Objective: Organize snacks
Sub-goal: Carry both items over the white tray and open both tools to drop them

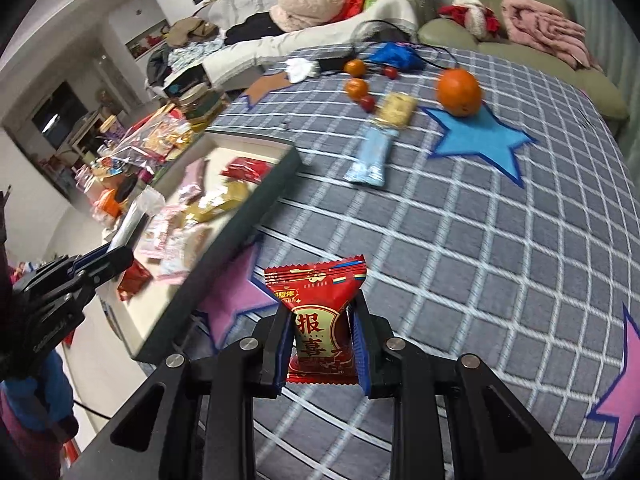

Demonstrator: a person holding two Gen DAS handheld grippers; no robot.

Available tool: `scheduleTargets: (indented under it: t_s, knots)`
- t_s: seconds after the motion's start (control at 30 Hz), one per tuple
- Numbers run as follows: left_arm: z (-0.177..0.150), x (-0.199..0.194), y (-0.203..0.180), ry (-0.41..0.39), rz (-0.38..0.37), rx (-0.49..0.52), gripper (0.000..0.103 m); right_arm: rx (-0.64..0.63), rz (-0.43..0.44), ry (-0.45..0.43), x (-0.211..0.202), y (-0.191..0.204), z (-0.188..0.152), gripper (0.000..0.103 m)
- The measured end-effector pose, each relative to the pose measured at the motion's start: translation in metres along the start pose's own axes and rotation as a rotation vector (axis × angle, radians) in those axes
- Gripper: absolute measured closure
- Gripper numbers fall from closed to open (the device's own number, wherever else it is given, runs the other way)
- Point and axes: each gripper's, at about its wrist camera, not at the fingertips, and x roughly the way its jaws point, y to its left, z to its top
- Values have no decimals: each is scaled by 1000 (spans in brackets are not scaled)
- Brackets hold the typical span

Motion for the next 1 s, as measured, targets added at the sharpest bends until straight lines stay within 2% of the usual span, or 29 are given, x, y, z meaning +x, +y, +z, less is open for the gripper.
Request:
scheduleTargets:
  t_s: [0.23, 0.53, 0.77, 1.0]
  knots:
    - [4, 6, 45, 15, 65, -72, 86, -106, 52, 16, 20, 52, 35, 75]
    - [5, 21, 66, 49, 97, -96, 86, -237, 102, 56, 54, 113, 62, 75]
    - [8, 34, 75, 70, 106, -112, 86, -266, 109, 84, 73, 128, 69, 75]
    - [2, 50, 79, 106, 99, -131, 86, -270, 97, 122, 88, 124, 68, 75]
